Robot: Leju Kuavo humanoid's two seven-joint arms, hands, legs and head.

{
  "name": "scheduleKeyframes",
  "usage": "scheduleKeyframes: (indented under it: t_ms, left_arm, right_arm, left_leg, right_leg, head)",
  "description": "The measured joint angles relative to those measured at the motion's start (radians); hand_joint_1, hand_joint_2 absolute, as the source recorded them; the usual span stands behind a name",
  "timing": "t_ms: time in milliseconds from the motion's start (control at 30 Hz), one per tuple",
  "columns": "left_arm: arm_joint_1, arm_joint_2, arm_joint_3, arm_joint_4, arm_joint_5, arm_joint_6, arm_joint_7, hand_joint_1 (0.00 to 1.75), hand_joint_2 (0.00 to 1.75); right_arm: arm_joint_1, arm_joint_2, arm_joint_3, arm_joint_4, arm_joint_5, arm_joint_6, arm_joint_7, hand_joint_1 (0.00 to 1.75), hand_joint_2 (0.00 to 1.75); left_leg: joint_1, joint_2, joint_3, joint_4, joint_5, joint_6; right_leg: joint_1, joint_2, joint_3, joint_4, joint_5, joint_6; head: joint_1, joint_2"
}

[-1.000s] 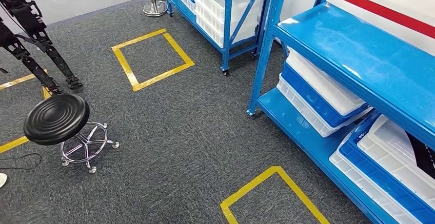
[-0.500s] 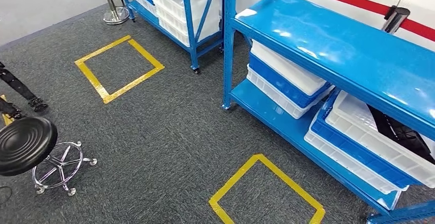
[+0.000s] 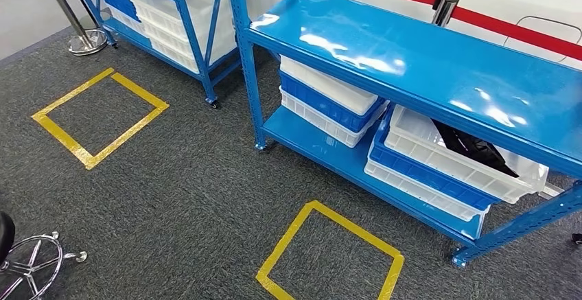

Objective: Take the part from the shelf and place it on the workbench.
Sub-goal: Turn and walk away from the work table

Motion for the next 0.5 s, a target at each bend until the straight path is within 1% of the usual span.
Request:
scheduleKeyframes:
  t_ms: [33, 67, 100, 133, 167, 200, 233, 267, 300, 333, 367, 400, 433, 467, 500]
  left_arm:
    - [-0.001, 0.0, 0.0, 0.0, 0.0, 0.0, 0.0, 0.0, 0.0]
    - [-0.002, 0.0, 0.0, 0.0, 0.0, -0.001, 0.0, 0.0, 0.0]
    - [-0.002, 0.0, 0.0, 0.0, 0.0, -0.001, 0.0, 0.0, 0.0]
    - [-0.001, -0.001, 0.0, 0.0, 0.0, -0.002, 0.001, 0.0, 0.0]
    - [0.0, -0.001, 0.0, 0.0, 0.0, -0.002, 0.002, 0.0, 0.0]
    - [0.001, 0.0, 0.0, 0.0, 0.0, -0.001, 0.003, 0.0, 0.0]
    - [0.002, 0.0, 0.0, 0.0, 0.0, -0.001, 0.004, 0.0, 0.0]
    - [0.002, 0.0, 0.0, 0.0, 0.0, 0.0, 0.005, 0.0, 0.0]
    - [0.002, 0.001, 0.0, 0.0, 0.0, 0.0, 0.005, 0.0, 0.0]
    - [0.001, 0.0, 0.0, 0.0, 0.0, 0.0, 0.005, 0.0, 0.0]
    - [0.001, 0.0, 0.0, 0.0, 0.0, 0.001, 0.005, 0.0, 0.0]
    - [0.001, 0.001, 0.0, 0.0, 0.0, 0.001, 0.005, 0.0, 0.0]
    - [0.001, 0.001, 0.0, -0.001, 0.0, 0.002, 0.005, 0.0, 0.0]
    - [0.001, 0.002, 0.0, -0.001, 0.0, 0.002, 0.005, 0.0, 0.0]
    - [-0.001, 0.003, 0.0, -0.001, 0.0, 0.003, 0.005, 0.0, 0.0]
  right_arm:
    - [0.002, 0.001, 0.0, 0.0, -0.001, -0.001, 0.0, 0.0, 0.0]
    - [0.004, 0.001, 0.0, 0.0, -0.001, -0.002, 0.0, 0.0, 0.0]
    - [0.004, 0.001, 0.0, 0.0, -0.002, -0.002, 0.0, 0.0, 0.0]
    - [0.004, 0.0, 0.0, 0.0, -0.002, -0.002, 0.0, 0.0, 0.0]
    - [0.003, 0.0, 0.0, 0.0, -0.003, -0.002, 0.001, 0.0, 0.0]
    - [0.001, 0.0, 0.0, 0.0, -0.003, -0.002, 0.001, 0.0, 0.0]
    - [0.001, -0.001, -0.001, 0.0, -0.003, -0.002, 0.001, 0.0, 0.0]
    - [0.001, -0.001, -0.001, 0.0, -0.003, -0.002, 0.001, 0.0, 0.0]
    - [0.001, -0.002, -0.001, 0.0, -0.003, -0.002, 0.001, 0.0, 0.0]
    - [0.001, -0.004, -0.001, 0.0, -0.003, -0.002, 0.001, 0.0, 0.0]
    - [0.002, -0.005, -0.001, 0.0, -0.002, -0.002, 0.002, 0.0, 0.0]
    - [0.001, -0.005, -0.001, 0.0, -0.002, -0.002, 0.001, 0.0, 0.0]
    - [0.0, -0.004, -0.001, 0.0, -0.002, -0.002, 0.001, 0.0, 0.0]
    - [-0.001, -0.003, -0.001, 0.0, -0.001, -0.002, 0.001, 0.0, 0.0]
    - [-0.001, -0.002, -0.001, 0.0, -0.001, -0.001, 0.001, 0.0, 0.0]
  left_leg:
    - [0.0, 0.013, 0.003, -0.007, 0.004, 0.004]
    - [0.0, 0.025, 0.008, -0.017, 0.01, 0.008]
    - [0.001, 0.038, 0.013, -0.027, 0.016, 0.011]
    - [0.003, 0.053, 0.016, -0.036, 0.022, 0.013]
    - [0.002, 0.068, 0.018, -0.039, 0.023, 0.014]
    - [0.001, 0.085, 0.017, -0.04, 0.023, 0.015]
    - [0.001, 0.102, 0.016, -0.04, 0.023, 0.015]
    - [0.001, 0.117, 0.016, -0.039, 0.022, 0.014]
    - [0.003, 0.13, 0.016, -0.039, 0.02, 0.012]
    - [0.004, 0.143, 0.018, -0.038, 0.018, 0.008]
    - [0.005, 0.155, 0.02, -0.036, 0.015, 0.002]
    - [0.004, 0.166, 0.023, -0.033, 0.009, -0.006]
    - [0.002, 0.177, 0.026, -0.031, 0.004, -0.014]
    - [0.001, 0.186, 0.03, -0.029, 0.0, -0.022]
    - [0.002, 0.196, 0.034, -0.03, -0.003, -0.029]
  right_leg:
    - [-0.002, 0.006, -0.005, 0.0, 0.002, 0.005]
    - [-0.001, -0.006, -0.011, 0.005, 0.0, 0.008]
    - [0.0, -0.03, -0.023, 0.024, -0.01, 0.009]
    - [0.001, -0.06, -0.043, 0.065, -0.031, 0.007]
    - [0.0, -0.09, -0.073, 0.122, -0.059, 0.004]
    - [-0.003, -0.106, -0.105, 0.186, -0.086, 0.004]
    - [-0.007, -0.112, -0.132, 0.238, -0.105, 0.007]
    - [-0.012, -0.116, -0.142, 0.26, -0.108, 0.015]
    - [-0.017, -0.121, -0.132, 0.245, -0.097, 0.026]
    - [-0.023, -0.133, -0.102, 0.194, -0.076, 0.038]
    - [-0.028, -0.157, -0.062, 0.122, -0.053, 0.049]
    - [-0.028, -0.18, -0.025, 0.06, -0.033, 0.055]
    - [-0.028, -0.196, 0.0, 0.016, -0.021, 0.053]
    - [-0.026, -0.203, 0.01, -0.002, -0.017, 0.046]
    - [-0.021, -0.194, 0.007, -0.001, -0.016, 0.037]
  head:
    - [0.0, 0.0]
    - [0.0, 0.0]
    - [0.003, 0.0]
    - [0.007, 0.0]
    - [0.009, 0.0]
    - [0.013, 0.0]
    - [0.014, 0.0]
    - [0.014, 0.0]
    - [0.015, 0.0]
    - [0.016, 0.0]
    - [0.016, 0.0]
    - [0.017, 0.0]
    - [0.016, 0.0]
    - [0.015, 0.0]
    - [0.013, 0.0]
